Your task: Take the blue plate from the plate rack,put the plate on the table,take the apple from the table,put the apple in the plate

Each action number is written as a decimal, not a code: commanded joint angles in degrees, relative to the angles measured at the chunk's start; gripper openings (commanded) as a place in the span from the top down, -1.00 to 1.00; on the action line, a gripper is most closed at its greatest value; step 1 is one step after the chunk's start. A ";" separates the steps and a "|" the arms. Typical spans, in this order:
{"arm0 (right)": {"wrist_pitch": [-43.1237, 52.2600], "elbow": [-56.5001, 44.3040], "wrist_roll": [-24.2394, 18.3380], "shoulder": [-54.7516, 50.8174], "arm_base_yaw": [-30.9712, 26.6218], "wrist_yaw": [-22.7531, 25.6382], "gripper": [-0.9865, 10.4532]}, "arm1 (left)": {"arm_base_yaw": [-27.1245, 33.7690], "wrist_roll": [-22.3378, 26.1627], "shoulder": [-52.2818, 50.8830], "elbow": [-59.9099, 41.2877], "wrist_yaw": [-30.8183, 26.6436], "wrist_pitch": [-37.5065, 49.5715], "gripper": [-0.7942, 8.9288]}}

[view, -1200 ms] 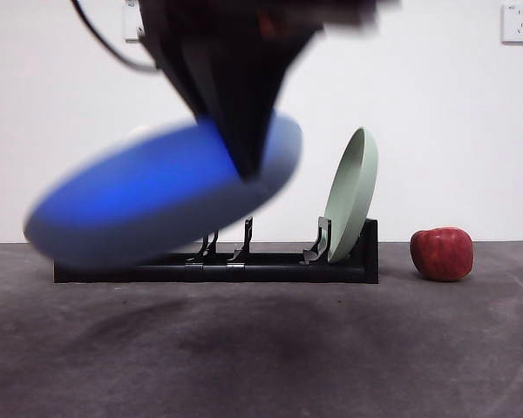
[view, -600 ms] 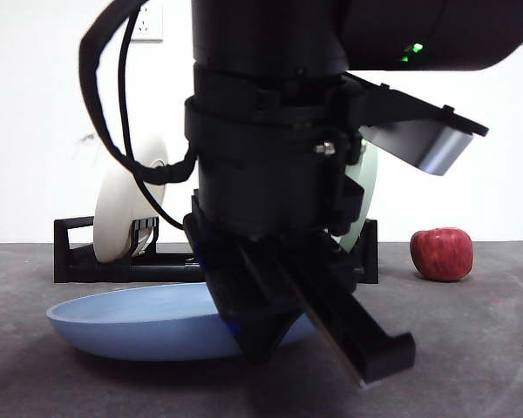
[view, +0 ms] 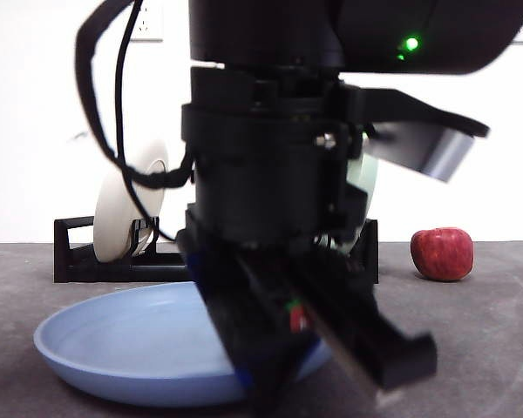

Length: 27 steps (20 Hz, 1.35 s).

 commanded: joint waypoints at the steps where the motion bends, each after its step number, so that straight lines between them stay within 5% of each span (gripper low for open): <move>1: 0.26 0.17 -0.39 0.02 0.04 0.00 0.81 | -0.15 -0.46 0.39 -0.50 0.39 -0.26 0.30; 7: 3.41 0.17 -0.39 0.04 0.04 0.00 0.81 | -0.15 -1.95 -4.70 2.80 0.44 -4.79 0.30; 14: 14.64 0.17 -0.28 0.11 0.04 -0.20 0.80 | -0.13 -3.45 -25.24 5.11 0.57 -7.13 0.33; 15: 16.61 0.20 0.70 0.37 0.04 -0.20 0.67 | -0.13 -3.89 -28.81 5.11 0.22 -7.13 0.35; 17: 19.71 0.20 1.14 1.46 0.04 -0.24 0.21 | 0.09 -3.98 -35.85 5.11 -1.01 -7.02 0.82; 19: 21.77 0.20 1.09 3.72 0.50 -0.22 -0.19 | 0.24 -3.26 -42.34 5.11 -5.05 -7.13 0.85; 23: 27.58 0.22 0.79 10.91 2.84 -0.22 -0.24 | 1.05 -3.17 -52.33 5.11 -11.65 -9.14 0.85; 27: 33.00 2.05 -1.53 20.72 5.79 2.08 -0.29 | 1.77 -3.82 -58.84 5.11 -12.15 -15.17 0.85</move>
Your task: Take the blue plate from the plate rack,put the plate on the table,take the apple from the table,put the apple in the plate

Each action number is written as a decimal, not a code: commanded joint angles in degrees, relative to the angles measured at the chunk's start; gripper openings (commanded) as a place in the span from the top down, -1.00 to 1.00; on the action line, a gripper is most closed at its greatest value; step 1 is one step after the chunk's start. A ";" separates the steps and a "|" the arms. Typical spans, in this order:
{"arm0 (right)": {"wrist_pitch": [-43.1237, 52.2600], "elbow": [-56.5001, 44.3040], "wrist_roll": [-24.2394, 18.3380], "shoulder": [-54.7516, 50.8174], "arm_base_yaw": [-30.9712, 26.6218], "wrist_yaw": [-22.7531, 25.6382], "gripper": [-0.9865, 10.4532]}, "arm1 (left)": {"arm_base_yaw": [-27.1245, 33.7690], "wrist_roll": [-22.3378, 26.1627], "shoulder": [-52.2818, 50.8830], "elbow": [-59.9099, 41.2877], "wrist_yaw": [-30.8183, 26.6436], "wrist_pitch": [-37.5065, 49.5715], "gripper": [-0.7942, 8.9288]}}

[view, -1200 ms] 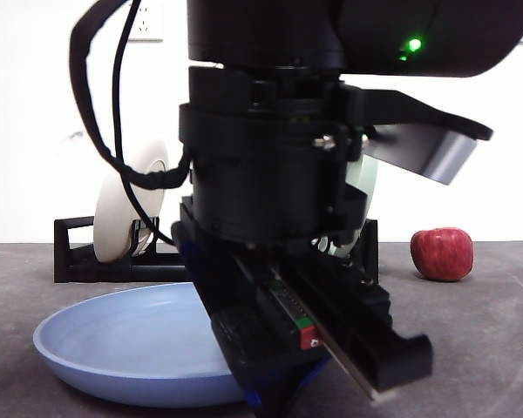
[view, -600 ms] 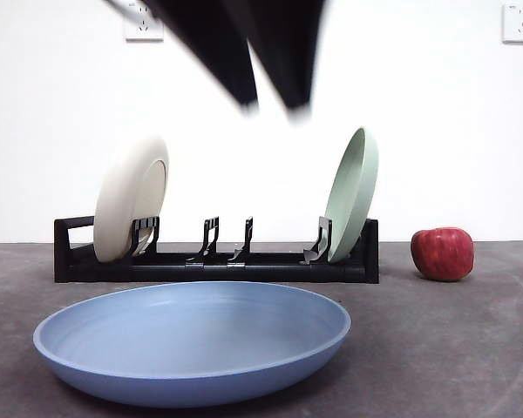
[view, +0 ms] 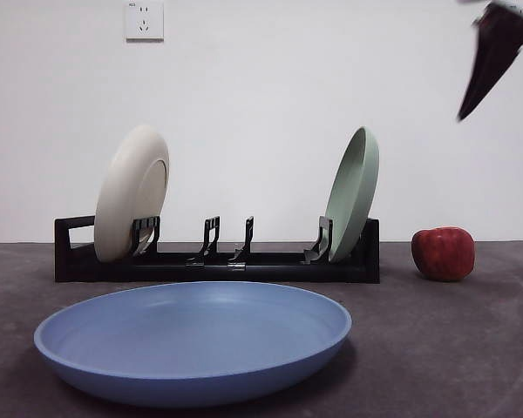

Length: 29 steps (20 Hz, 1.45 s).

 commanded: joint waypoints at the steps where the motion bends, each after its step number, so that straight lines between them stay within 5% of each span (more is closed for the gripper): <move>1: 0.90 2.45 -3.87 5.44 1.33 4.31 -0.29 | 0.28 -1.57 -2.32 0.02 -0.07 -2.73 0.85; 5: 2.45 7.80 -10.64 14.51 3.26 13.11 -0.29 | 0.28 -6.45 -4.28 0.02 -1.16 -9.49 0.85; 9: 6.29 10.78 -10.88 20.35 3.28 12.46 -0.29 | 0.28 -10.64 -4.13 0.02 -1.33 -15.30 0.85; 23: 14.03 10.91 -9.70 32.20 5.79 15.17 -0.25 | 0.28 -10.99 -4.09 0.02 -4.22 -16.02 0.85; 25: 13.79 10.91 -9.49 32.50 5.79 15.17 0.04 | 0.28 -10.99 -4.11 0.02 -4.09 -16.02 0.85; 28: 13.84 10.91 -7.61 32.48 5.79 15.12 0.80 | 0.28 -10.93 -4.11 0.02 -4.09 -16.02 0.85; 29: 13.77 10.91 -6.62 32.48 5.79 15.10 0.85 | 0.28 -10.75 -4.11 0.02 -4.09 -16.02 0.85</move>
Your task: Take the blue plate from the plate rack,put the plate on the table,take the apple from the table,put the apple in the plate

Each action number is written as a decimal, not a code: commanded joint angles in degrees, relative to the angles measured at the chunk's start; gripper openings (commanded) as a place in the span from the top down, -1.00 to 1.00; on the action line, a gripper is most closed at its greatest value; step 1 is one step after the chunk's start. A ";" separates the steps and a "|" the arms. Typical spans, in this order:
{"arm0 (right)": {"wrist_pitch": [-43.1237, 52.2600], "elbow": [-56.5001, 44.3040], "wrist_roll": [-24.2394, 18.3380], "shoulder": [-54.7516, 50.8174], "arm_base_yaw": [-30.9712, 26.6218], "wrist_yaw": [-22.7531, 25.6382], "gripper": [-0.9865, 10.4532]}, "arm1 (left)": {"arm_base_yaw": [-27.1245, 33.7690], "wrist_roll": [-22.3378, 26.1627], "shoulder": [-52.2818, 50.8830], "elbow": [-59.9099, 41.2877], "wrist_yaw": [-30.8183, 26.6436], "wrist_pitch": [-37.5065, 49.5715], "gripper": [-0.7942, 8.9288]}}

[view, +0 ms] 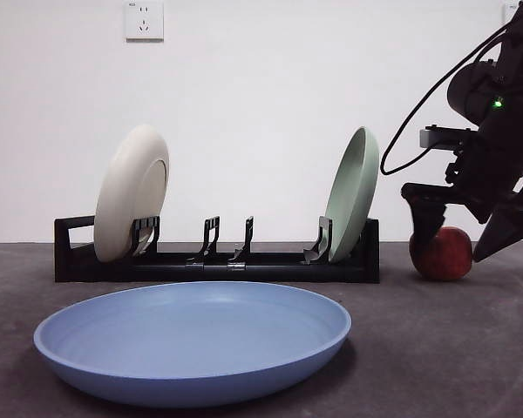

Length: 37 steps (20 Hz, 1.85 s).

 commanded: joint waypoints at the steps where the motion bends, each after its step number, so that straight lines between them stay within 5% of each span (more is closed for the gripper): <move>1: -0.02 -0.02 3.26 0.35 0.07 -0.04 0.85 | 0.20 -0.28 -0.04 0.02 -0.17 0.02 0.85; 5: -3.48 -0.02 6.36 -2.40 0.07 0.02 0.85 | 0.20 -0.17 -0.04 0.02 -0.17 0.02 0.85; 12: -13.81 -0.02 5.99 -14.95 0.04 2.14 0.85 | 0.20 -0.17 -0.04 0.02 -0.17 0.02 0.85; 18: -13.22 -0.02 3.52 -18.27 0.07 -0.90 0.81 | 0.20 -0.17 -0.04 0.02 -0.11 0.00 0.85; 20: -11.69 -0.02 3.04 -17.51 0.07 -0.87 0.46 | 0.20 -0.17 -0.04 0.02 0.33 0.00 0.85; 23: -7.23 -0.02 1.36 -15.08 0.07 -0.87 -0.58 | 0.20 -0.17 -0.02 0.02 0.31 0.00 0.85; 24: -5.73 -0.02 0.59 -14.03 0.07 -0.87 -0.67 | 0.20 -0.17 -0.02 0.02 0.33 0.00 0.85; 32: 7.58 -0.02 -8.46 -3.85 0.13 -1.95 -0.67 | 0.20 -0.22 -0.02 0.02 0.31 0.00 0.85; 37: 11.67 -0.02 -8.48 2.54 0.11 -1.92 -0.65 | 0.20 -0.44 -0.02 0.02 0.28 0.00 0.85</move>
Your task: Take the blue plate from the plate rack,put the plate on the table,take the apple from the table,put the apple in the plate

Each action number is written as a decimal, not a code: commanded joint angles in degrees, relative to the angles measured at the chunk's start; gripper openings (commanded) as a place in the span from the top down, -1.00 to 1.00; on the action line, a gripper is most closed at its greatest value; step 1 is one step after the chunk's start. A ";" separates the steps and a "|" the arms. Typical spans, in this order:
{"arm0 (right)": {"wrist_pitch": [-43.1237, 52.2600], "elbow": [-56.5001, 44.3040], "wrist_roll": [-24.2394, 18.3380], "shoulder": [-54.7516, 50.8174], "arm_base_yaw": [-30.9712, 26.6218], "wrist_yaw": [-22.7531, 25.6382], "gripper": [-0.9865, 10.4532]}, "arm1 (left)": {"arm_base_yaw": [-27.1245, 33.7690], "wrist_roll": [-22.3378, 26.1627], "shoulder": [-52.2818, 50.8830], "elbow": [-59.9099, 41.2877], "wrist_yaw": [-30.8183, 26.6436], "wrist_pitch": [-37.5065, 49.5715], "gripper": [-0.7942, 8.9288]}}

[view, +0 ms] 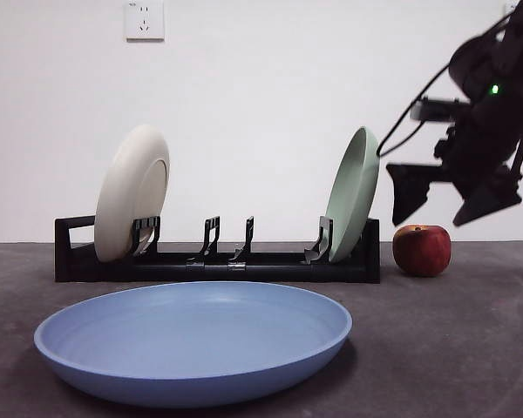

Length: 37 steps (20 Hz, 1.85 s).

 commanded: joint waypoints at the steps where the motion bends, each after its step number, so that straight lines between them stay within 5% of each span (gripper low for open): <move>1: 0.98 -0.07 -0.50 3.67 0.09 -0.04 -0.65 | 0.20 -0.50 -0.04 0.02 -0.15 0.00 0.85; 2: 1.33 -0.07 -0.44 4.37 0.11 -0.07 -0.56 | 0.20 -0.63 -0.04 0.02 -0.15 0.00 0.85; 5: 3.98 -0.07 1.40 4.70 0.09 -1.18 0.16 | 0.20 -0.63 0.07 0.02 -0.15 0.00 0.85; 8: 6.45 -0.07 5.16 4.70 0.09 -1.31 0.26 | 0.20 -0.76 0.11 0.02 -0.13 0.00 0.85; 10: 4.74 -0.07 5.35 4.70 0.09 -2.19 0.86 | 0.20 -0.83 0.11 0.02 -0.13 0.00 0.85; 14: -5.25 -0.07 5.38 1.79 0.00 -1.42 0.84 | 0.20 -0.81 0.11 0.02 -0.09 0.00 0.85; 21: -34.32 -0.09 6.91 -18.80 0.57 -1.86 0.84 | 0.20 -0.81 0.11 0.02 -0.13 0.00 0.85; 25: -47.50 -0.11 6.84 -30.23 6.21 -9.22 0.84 | 0.20 -0.81 0.11 0.02 -0.11 0.00 0.85; 27: -48.02 -0.11 8.31 -33.27 10.73 -12.94 0.84 | 0.20 -0.83 0.13 0.02 -0.11 0.00 0.85; 31: -46.95 -0.44 14.91 -34.18 21.90 -13.05 0.84 | 0.20 -0.81 0.11 0.02 0.39 -0.02 0.85; 37: -37.86 -0.85 20.50 -29.66 37.11 -2.21 0.84 | 0.20 -0.85 0.11 0.00 1.42 -0.02 0.85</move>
